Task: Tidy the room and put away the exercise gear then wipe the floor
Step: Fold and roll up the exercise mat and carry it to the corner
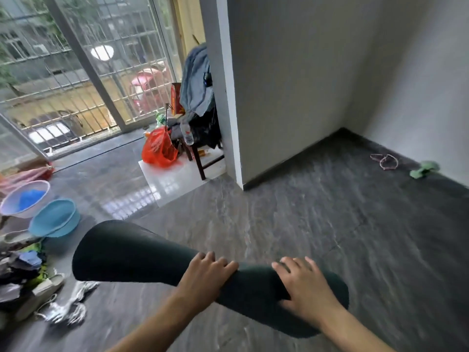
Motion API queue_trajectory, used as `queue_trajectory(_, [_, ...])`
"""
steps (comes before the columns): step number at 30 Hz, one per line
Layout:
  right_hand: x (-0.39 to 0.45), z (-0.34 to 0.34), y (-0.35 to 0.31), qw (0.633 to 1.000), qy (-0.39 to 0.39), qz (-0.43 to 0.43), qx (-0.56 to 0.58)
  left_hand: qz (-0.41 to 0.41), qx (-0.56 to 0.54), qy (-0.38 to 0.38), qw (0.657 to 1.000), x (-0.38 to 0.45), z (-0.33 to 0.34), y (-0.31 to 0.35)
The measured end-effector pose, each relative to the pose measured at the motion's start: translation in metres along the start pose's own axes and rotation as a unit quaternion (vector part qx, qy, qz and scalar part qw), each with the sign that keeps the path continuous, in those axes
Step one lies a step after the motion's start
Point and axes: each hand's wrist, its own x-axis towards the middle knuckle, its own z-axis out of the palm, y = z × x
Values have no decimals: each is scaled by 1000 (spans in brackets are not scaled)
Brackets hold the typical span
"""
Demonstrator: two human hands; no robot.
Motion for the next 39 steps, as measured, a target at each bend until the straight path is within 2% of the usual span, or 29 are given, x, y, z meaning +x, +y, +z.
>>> queue_trajectory(4, [-7, -28, 34, 998, 50, 18, 14, 21, 44, 52, 997, 38, -46, 7])
queue_trajectory(12, [5, -98, 97, 988, 109, 104, 38, 6, 29, 129, 991, 128, -124, 17])
queue_trajectory(24, [65, -125, 209, 966, 129, 218, 50, 36, -57, 138, 988, 289, -151, 17])
queue_trajectory(32, [164, -147, 320, 962, 96, 254, 36, 71, -90, 86, 990, 451, -154, -10])
queue_trajectory(39, [210, -156, 423, 949, 99, 298, 41, 109, -66, 59, 990, 584, -173, 5])
